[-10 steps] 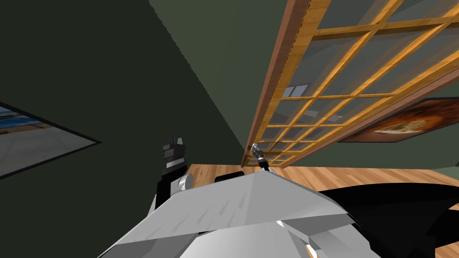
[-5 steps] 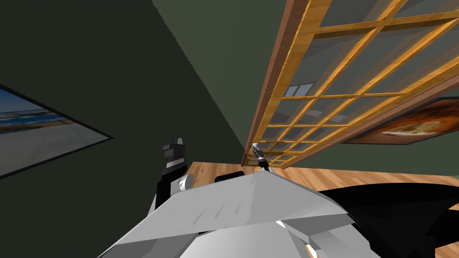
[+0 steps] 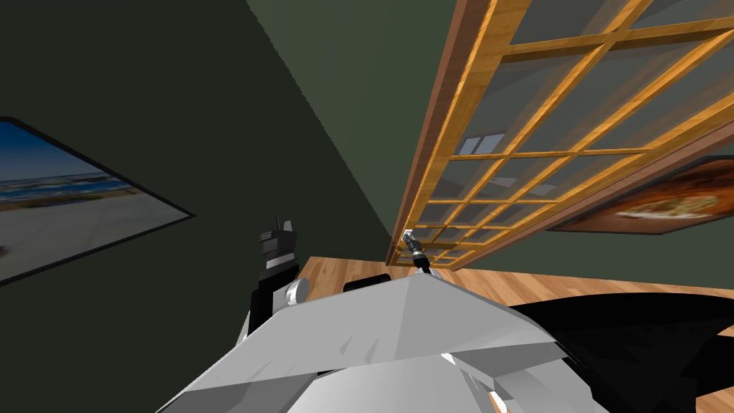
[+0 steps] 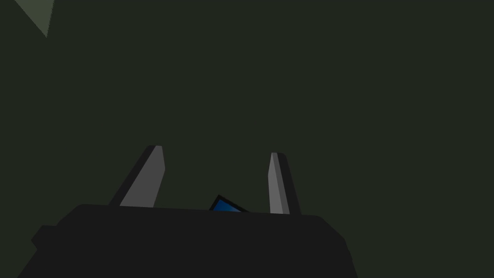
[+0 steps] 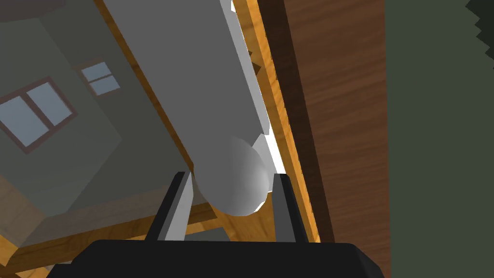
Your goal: Pull the door open
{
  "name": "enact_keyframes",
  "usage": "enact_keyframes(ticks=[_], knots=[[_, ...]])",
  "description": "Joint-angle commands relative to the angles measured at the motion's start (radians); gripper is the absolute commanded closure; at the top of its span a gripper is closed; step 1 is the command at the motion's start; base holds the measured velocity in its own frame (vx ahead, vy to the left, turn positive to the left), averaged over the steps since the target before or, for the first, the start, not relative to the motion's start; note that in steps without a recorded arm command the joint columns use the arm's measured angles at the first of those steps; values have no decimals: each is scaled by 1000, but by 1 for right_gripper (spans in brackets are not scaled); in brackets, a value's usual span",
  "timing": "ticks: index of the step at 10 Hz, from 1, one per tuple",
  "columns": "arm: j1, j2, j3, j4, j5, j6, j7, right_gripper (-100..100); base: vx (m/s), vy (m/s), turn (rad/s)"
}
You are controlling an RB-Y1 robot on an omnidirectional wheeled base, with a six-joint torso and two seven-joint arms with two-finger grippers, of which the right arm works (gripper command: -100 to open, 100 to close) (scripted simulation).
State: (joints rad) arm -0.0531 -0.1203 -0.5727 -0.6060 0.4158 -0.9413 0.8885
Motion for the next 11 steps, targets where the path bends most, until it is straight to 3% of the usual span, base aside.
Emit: enact_keyframes(ticks=[1,7,11], knots=[[1,1,10,1,-22,1,-50,100,-53,-19,78],[0,-3,31,1,-71,4,-179,100,-42,-12,48],[0,-7,54,0,-126,7,-294,100,-45,-14,65]])
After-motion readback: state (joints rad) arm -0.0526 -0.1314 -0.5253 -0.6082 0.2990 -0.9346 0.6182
